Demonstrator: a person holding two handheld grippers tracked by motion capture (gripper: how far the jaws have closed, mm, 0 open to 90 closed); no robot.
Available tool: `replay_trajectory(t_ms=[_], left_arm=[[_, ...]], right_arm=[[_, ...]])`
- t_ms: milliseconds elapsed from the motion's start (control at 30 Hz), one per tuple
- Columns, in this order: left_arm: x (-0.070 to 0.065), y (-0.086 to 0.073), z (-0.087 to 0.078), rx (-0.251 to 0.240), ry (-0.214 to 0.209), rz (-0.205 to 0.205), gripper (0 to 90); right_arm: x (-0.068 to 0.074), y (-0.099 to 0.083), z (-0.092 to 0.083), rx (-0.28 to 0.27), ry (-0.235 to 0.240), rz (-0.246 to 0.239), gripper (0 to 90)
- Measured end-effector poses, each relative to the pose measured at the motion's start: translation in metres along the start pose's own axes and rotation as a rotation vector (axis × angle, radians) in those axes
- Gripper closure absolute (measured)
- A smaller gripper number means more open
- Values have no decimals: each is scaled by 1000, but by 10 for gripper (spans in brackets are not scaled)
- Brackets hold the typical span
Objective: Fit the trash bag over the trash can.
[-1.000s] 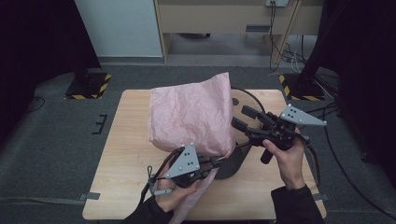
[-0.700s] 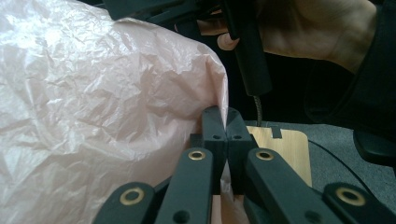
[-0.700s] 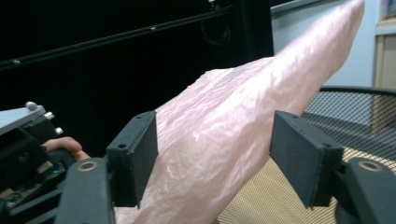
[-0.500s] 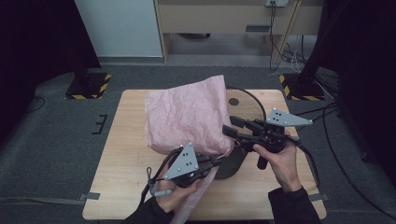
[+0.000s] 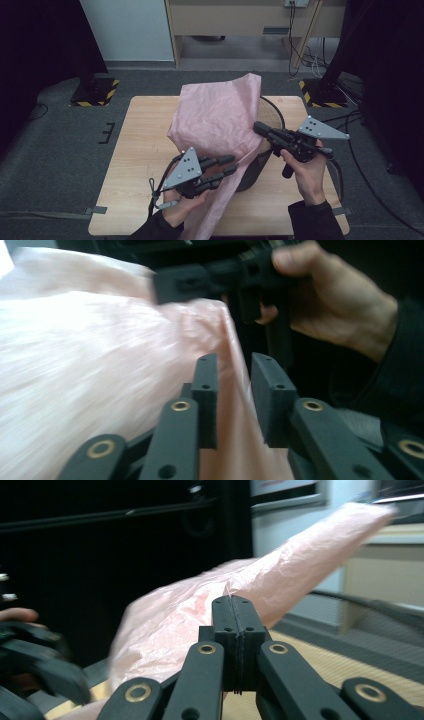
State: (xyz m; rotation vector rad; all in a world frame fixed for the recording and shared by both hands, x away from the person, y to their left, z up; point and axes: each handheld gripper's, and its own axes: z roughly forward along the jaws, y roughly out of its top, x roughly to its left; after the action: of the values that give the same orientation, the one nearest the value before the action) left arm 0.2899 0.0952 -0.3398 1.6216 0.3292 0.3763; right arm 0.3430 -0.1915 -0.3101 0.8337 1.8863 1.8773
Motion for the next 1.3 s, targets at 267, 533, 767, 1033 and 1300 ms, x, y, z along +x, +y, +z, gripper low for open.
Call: replay_trajectory(t_ms=[267, 533, 767, 1033, 1300], left_arm=[[26, 17, -30, -80, 142, -20, 615], [70, 6, -25, -21, 268, -137, 573], [86, 0, -4, 32, 292, -145, 566], [90, 6, 18, 122, 277, -92, 603], [92, 8, 31, 175, 268, -79, 652]], right_arm=[[-34, -1, -24, -40, -175, 26, 900], [-46, -8, -26, -15, -261, 9, 900], [-47, -11, -20, 16, -245, -13, 900], [-48, -8, -16, 5, -199, -43, 900], [-46, -6, -1, 72, -152, -90, 900]])
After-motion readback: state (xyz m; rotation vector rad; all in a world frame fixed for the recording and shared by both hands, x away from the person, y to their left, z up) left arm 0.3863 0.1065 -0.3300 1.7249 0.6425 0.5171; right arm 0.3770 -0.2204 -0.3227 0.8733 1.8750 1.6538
